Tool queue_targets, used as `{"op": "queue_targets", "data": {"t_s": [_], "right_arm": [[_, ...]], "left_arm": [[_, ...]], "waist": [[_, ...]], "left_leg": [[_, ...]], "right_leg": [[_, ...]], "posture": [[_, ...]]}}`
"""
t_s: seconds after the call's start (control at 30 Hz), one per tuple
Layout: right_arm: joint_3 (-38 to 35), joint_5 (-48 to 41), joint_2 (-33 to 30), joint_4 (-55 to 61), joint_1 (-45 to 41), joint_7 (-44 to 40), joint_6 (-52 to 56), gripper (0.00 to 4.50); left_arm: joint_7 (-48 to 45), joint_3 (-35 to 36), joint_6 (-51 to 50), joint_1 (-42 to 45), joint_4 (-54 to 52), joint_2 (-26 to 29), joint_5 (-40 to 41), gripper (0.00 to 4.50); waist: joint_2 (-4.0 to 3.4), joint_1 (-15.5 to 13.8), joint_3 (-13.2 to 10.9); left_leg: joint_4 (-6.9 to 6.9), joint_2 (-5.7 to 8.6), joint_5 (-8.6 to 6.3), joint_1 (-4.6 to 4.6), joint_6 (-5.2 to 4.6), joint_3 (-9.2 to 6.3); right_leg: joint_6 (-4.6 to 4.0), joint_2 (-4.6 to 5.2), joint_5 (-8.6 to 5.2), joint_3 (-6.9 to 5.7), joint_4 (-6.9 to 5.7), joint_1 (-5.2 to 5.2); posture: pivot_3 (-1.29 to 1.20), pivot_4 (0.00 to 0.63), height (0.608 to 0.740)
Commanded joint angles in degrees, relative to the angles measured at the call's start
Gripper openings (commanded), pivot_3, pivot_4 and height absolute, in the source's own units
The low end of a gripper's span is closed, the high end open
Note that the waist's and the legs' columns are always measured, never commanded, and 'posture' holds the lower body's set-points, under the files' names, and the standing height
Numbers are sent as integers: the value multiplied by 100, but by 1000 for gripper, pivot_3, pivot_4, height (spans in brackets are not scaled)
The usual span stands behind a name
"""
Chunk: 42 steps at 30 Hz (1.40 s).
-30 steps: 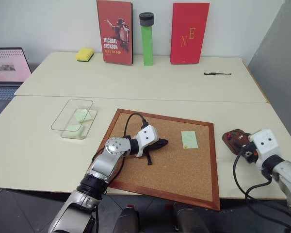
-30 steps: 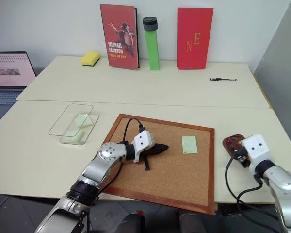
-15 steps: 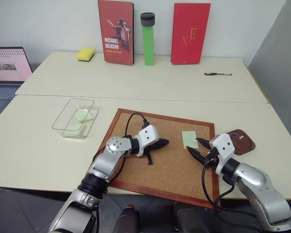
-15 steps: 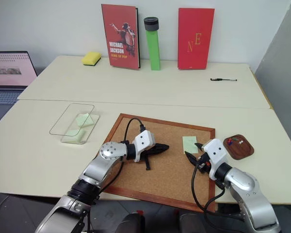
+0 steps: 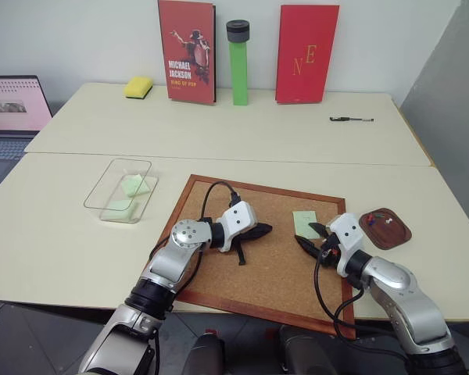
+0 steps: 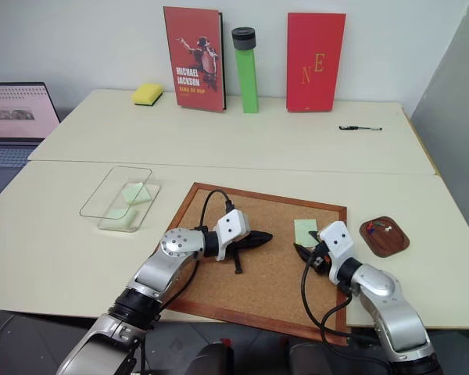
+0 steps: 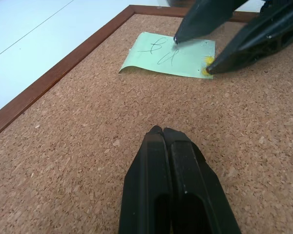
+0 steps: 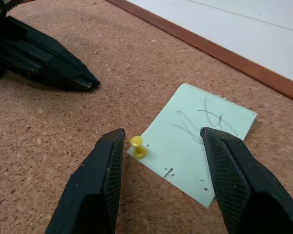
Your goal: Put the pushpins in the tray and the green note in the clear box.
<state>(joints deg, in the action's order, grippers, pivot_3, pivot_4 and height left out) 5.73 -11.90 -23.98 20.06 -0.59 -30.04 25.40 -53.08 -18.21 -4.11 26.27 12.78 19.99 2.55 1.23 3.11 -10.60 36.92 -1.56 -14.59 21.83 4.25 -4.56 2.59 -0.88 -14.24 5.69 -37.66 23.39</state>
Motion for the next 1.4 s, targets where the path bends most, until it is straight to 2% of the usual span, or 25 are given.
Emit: {"op": "queue_targets", "data": {"t_s": [0.03,0.23,0.37,0.63,0.7,1.13,1.4], "right_arm": [[4,6,-53,127,-7,-67,-52,2600],[-61,32,-22,24,-44,-11,-59,2600],[-73,24,-38,24,-31,-19,-52,2028],[-53,38,-40,62,-64,-44,-66,324],[-59,27,-45,127,-82,-64,-76,36],[-183,-139,-571,1518,-699,-301,191,36],[-108,-116,-721,1579,-960,-346,219,36]], "left_arm": [[14,-141,-59,-74,186,30,-193,0],[23,-142,-32,-58,218,24,-200,0],[30,-141,-13,-55,228,19,-199,0],[48,-127,-20,-45,241,18,-196,0],[59,-126,-30,-49,231,15,-196,0],[67,-96,-50,-45,248,-2,-160,0],[243,224,-34,214,445,-77,-2,0]], "waist": [[0,-1,0],[0,-1,0],[0,0,0],[0,-1,0],[0,-1,0],[0,-2,0],[1,-3,-1]], "left_leg": [[0,0,0,0,0,0],[0,0,0,0,0,0],[1,0,0,0,0,0],[1,0,0,0,0,0],[2,0,0,0,0,0],[2,0,0,0,0,-4],[4,1,1,1,0,-3]], "right_leg": [[0,0,0,0,0,0],[0,0,0,0,0,0],[0,0,0,0,0,0],[0,0,0,0,0,0],[0,0,0,0,0,0],[0,0,0,-4,0,0],[0,1,0,-3,1,0]], "posture": [[0,150,740],[0,150,740],[0,150,740],[0,150,740],[0,150,740],[0,150,740],[0,150,740]]}}
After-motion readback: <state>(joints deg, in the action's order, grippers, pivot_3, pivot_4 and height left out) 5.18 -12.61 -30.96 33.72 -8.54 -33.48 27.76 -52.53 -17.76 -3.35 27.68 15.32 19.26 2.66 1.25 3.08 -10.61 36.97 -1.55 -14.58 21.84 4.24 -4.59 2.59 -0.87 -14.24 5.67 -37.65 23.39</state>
